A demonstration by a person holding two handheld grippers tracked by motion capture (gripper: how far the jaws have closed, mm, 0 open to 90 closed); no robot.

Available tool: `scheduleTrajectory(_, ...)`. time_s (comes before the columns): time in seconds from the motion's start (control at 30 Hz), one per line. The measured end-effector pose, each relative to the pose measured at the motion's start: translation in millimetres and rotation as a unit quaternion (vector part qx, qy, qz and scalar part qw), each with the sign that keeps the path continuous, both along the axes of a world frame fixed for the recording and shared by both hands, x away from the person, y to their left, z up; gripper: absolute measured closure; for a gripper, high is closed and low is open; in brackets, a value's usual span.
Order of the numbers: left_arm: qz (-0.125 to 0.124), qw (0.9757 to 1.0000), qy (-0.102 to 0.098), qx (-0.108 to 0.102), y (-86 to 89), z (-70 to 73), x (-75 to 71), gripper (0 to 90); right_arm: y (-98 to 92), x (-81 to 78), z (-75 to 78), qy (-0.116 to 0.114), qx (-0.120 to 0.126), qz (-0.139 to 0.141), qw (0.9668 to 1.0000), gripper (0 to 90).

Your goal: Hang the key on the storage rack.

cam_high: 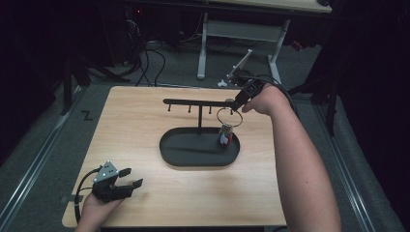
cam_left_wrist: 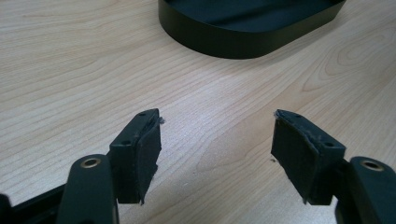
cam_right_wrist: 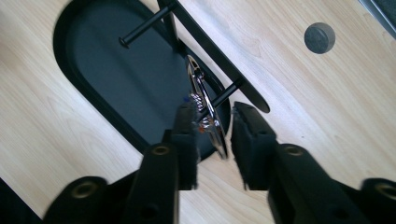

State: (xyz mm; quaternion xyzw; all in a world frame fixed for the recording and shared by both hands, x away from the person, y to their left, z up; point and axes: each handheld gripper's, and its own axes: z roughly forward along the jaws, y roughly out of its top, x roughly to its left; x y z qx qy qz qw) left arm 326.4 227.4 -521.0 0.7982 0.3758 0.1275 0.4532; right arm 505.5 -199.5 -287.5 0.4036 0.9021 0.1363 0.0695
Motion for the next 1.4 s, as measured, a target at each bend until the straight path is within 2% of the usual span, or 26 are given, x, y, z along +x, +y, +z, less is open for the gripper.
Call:
scheduleTrajectory(0.03,0.000,1.0000,0.000,0.000,0.0,0.0,0.0,33.4,0.0,0.0,0.0,0.000,0.000,0.000,1.0000,67.0)
scheduleTrajectory(0.07,-0.001,1.0000,-0.001,0.002,-0.8,0.1,-0.1,33.4,-4.2,-4.1,-3.4,-0.004,0.003,-0.023,0.9997,58.8)
scheduleTrajectory(0.13,-0.001,1.0000,0.000,0.002,-1.1,0.6,-0.1,33.4,-5.5,-5.8,-5.2,-0.005,0.006,-0.029,0.9996,56.3)
scheduleTrajectory(0.17,-0.001,1.0000,-0.001,0.001,-1.8,0.4,-0.2,33.4,-8.5,-11.8,-11.1,-0.010,0.010,-0.033,0.9994,48.2)
scheduleTrajectory(0.23,-0.001,1.0000,-0.002,0.002,-2.3,0.0,-0.1,33.4,-10.5,-17.3,-15.4,-0.017,0.012,-0.038,0.9990,40.7)
scheduleTrajectory(0.27,-0.002,1.0000,-0.001,0.004,-2.4,-0.1,0.1,33.4,-10.5,-17.3,-15.4,-0.017,0.012,-0.038,0.9990,40.7)
scheduleTrajectory(0.4,-0.002,1.0000,0.001,0.004,-3.0,-0.6,0.6,33.4,-18.4,-33.6,-26.6,-0.048,0.024,-0.035,0.9979,28.3)
scheduleTrajectory(0.47,-0.003,1.0000,0.001,0.007,-4.0,-1.4,1.0,33.4,-25.7,-46.5,-36.0,-0.070,0.040,-0.052,0.9954,23.8)
scheduleTrajectory(0.6,-0.003,1.0000,0.000,0.007,-4.8,-1.0,0.9,33.4,-32.8,-57.6,-47.8,-0.090,0.050,-0.067,0.9924,21.5)
scheduleTrajectory(0.63,-0.004,0.9999,0.000,0.010,-5.5,-1.2,0.6,33.4,-35.0,-62.6,-52.6,-0.100,0.054,-0.070,0.9911,21.7)
scheduleTrajectory(0.7,-0.008,0.9999,-0.001,0.010,-7.0,-1.8,1.4,33.3,-42.0,-79.2,-71.4,-0.134,0.066,-0.076,0.9858,22.0)
scheduleTrajectory(0.77,-0.009,0.9999,-0.001,0.010,-7.4,-1.6,2.0,33.3,-43.0,-83.4,-76.5,-0.143,0.067,-0.078,0.9844,22.2)
scheduleTrajectory(0.8,-0.010,0.9999,-0.002,0.009,-8.0,-1.8,2.1,33.3,-44.5,-90.5,-86.0,-0.161,0.067,-0.078,0.9817,22.2)
scheduleTrajectory(0.83,-0.013,0.9998,-0.003,0.013,-9.5,-2.3,2.0,33.2,-46.3,-102.5,-101.7,-0.184,0.067,-0.083,0.9772,21.6)
scheduleTrajectory(0.9,-0.017,0.9997,-0.005,0.020,-12.0,-2.8,2.0,33.0,-48.0,-114.0,-118.0,-0.201,0.078,-0.089,0.9725,21.3)
scheduleTrajectory(0.97,-0.018,0.9996,-0.006,0.023,-12.7,-2.7,2.0,33.0,-48.6,-117.8,-124.0,-0.204,0.083,-0.092,0.9712,21.2)
scheduleTrajectory(1.0,-0.020,0.9995,-0.007,0.024,-14.2,-3.0,1.4,33.0,-50.4,-128.5,-140.5,-0.208,0.100,-0.099,0.9680,19.2)
scheduleTrajectory(1.07,-0.021,0.9994,-0.008,0.026,-15.0,-3.1,1.1,33.0,-51.0,-131.7,-145.6,-0.212,0.105,-0.102,0.9664,19.0)
scheduleTrajectory(1.1,-0.023,0.9993,-0.007,0.028,-16.4,-3.7,0.8,32.9,-52.6,-141.3,-158.7,-0.226,0.112,-0.104,0.9620,18.9)
scheduleTrajectory(1.13,-0.023,0.9993,-0.007,0.028,-16.4,-3.7,0.8,32.8,-52.6,-141.3,-158.7,-0.226,0.112,-0.104,0.9620,18.9)
scheduleTrajectory(1.17,-0.024,0.9991,-0.009,0.033,-17.2,-4.1,0.8,32.8,-52.8,-149.8,-168.8,-0.232,0.120,-0.107,0.9593,18.7)
scheduleTrajectory(1.2,-0.024,0.9991,-0.009,0.033,-17.2,-4.1,0.8,32.8,-52.8,-149.8,-168.8,-0.232,0.120,-0.107,0.9593,18.7)
scheduleTrajectory(1.23,-0.027,0.9990,-0.009,0.035,-18.2,-4.5,0.6,32.8,-53.3,-158.3,-178.0,-0.241,0.130,-0.111,0.9553,18.5)
scheduleTrajectory(1.27,-0.027,0.9990,-0.009,0.035,-18.2,-4.5,0.6,32.7,-53.3,-158.3,-178.0,-0.241,0.130,-0.111,0.9553,18.5)
scheduleTrajectory(1.3,-0.029,0.9989,-0.008,0.036,-19.0,-4.7,0.5,32.7,-54.4,-165.3,-187.3,-0.246,0.139,-0.114,0.9524,18.0)
scheduleTrajectory(1.4,-0.031,0.9988,-0.009,0.036,-19.4,-4.8,0.7,32.6,-54.9,-171.2,-195.6,-0.252,0.142,-0.121,0.9496,18.0)
